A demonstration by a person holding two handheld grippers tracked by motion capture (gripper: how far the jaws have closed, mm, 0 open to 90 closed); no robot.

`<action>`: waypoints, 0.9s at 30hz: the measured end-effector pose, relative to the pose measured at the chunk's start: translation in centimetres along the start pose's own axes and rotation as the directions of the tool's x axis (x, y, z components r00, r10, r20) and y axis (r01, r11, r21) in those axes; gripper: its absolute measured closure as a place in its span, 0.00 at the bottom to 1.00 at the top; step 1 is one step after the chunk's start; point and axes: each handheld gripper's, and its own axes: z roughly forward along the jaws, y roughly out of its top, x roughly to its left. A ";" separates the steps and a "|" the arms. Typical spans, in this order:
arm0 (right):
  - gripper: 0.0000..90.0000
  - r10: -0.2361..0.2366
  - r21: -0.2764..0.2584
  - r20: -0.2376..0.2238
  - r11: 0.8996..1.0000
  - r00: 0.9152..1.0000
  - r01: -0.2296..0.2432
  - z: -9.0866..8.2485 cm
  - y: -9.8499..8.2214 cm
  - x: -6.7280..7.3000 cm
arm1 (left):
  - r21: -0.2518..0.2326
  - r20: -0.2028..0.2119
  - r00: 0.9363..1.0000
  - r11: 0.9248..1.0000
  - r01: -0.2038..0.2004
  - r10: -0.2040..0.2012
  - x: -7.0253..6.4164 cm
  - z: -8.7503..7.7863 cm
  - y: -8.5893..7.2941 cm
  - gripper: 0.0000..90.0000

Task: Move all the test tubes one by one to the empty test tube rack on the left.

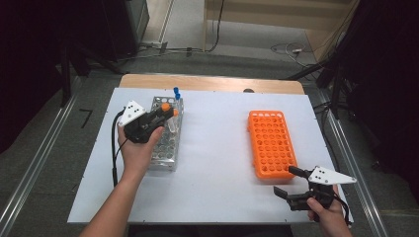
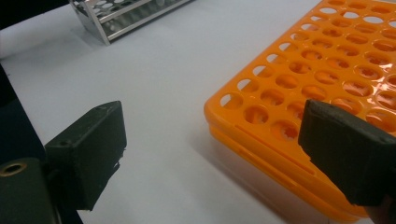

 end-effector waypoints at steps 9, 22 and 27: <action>0.07 0.010 -0.001 -0.007 1.000 1.000 -0.010 0.1 -0.1 -0.2 | 0.020 -0.050 0.999 1.000 0.013 -0.012 0.4 1.2 -1.2 0.83; 0.07 0.021 -0.003 0.004 1.000 1.000 -0.021 0.1 -0.3 -0.6 | 0.134 -0.058 0.998 0.991 0.018 -0.011 0.0 1.1 -1.4 0.66; 0.07 0.025 -0.001 0.008 1.000 1.000 -0.025 0.2 -0.3 -0.7 | 0.141 -0.040 0.998 0.989 0.051 -0.045 0.0 0.4 -1.2 0.46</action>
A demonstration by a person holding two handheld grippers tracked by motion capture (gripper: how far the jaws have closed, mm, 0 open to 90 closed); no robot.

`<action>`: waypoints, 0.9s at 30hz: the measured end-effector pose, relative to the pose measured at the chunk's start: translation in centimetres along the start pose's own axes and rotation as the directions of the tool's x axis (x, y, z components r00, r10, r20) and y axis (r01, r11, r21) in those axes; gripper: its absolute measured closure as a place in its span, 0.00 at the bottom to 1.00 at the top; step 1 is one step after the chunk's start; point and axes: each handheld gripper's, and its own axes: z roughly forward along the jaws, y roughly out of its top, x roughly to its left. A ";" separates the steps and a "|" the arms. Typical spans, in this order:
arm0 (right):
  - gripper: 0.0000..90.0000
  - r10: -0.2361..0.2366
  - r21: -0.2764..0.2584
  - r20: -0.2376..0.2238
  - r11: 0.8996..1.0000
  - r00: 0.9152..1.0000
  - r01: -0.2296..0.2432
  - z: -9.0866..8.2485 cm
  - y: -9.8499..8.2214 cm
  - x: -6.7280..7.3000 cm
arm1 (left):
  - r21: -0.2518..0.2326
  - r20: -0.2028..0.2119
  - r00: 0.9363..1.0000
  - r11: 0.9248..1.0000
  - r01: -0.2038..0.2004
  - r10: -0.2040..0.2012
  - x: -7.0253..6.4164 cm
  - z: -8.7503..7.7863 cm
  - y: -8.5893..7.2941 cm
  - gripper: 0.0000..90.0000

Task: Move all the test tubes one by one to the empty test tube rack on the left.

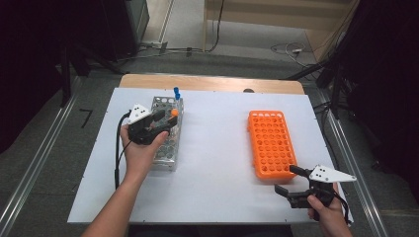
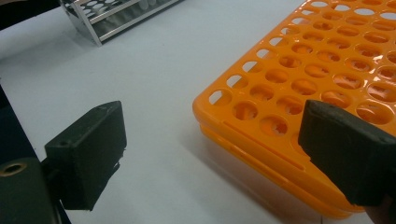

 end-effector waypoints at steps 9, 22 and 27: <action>0.07 0.003 -0.001 0.011 1.000 1.000 -0.003 0.1 0.0 -0.3 | -0.004 0.070 0.998 1.000 0.009 -0.008 -0.7 -2.0 -0.5 0.11; 0.07 0.007 -0.017 0.028 1.000 1.000 -0.007 0.0 0.1 -0.8 | -0.024 0.137 0.991 1.000 0.008 -0.005 -1.8 -5.4 -2.3 0.00; 0.07 0.012 -0.021 0.035 1.000 0.999 -0.012 0.0 0.1 -1.1 | -0.029 0.152 0.988 1.000 0.003 0.001 -2.1 -6.6 -3.1 0.00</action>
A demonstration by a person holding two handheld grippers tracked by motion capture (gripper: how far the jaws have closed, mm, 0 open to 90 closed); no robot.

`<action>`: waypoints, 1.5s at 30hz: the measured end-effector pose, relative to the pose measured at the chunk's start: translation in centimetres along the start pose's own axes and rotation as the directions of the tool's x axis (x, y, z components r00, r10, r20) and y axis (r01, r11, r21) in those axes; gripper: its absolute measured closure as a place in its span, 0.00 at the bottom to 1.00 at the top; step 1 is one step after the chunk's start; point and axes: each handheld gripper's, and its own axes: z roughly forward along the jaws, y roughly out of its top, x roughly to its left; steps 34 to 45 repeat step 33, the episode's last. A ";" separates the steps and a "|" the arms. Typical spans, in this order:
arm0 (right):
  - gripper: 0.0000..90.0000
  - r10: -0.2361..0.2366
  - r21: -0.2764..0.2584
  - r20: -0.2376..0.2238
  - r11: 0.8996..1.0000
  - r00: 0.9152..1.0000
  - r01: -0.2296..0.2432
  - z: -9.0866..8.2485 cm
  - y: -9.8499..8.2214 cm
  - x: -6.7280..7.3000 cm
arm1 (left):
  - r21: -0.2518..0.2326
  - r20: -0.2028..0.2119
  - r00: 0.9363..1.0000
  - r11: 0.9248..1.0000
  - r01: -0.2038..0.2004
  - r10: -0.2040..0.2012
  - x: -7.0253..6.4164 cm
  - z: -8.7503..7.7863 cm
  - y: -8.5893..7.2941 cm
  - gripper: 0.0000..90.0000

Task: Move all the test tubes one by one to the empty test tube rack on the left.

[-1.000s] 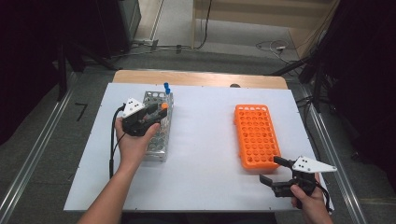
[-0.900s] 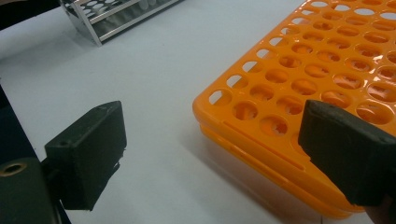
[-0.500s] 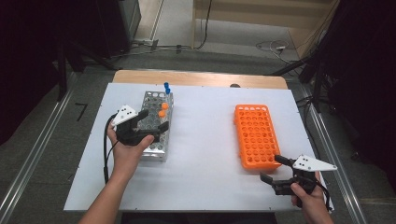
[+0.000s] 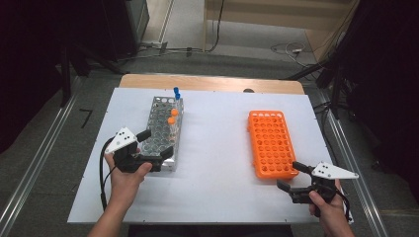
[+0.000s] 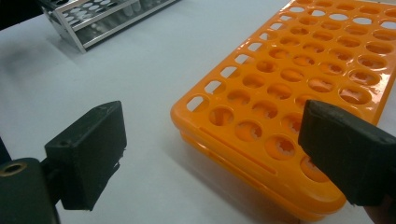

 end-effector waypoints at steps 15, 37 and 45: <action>0.07 0.006 -0.010 0.026 1.000 1.000 -0.006 0.0 -0.4 -1.2 | 0.004 0.016 1.000 1.000 -0.005 0.005 -0.7 -4.2 -4.1 0.00; 0.07 0.022 -0.025 0.067 0.999 0.998 -0.020 -0.3 -0.9 -2.2 | -0.017 -0.017 1.000 1.000 0.022 -0.022 0.5 -6.6 -5.7 0.00; 0.07 0.022 -0.025 0.067 0.999 0.998 -0.020 -0.3 -0.9 -2.2 | -0.017 -0.017 1.000 1.000 0.022 -0.022 0.5 -6.6 -5.7 0.00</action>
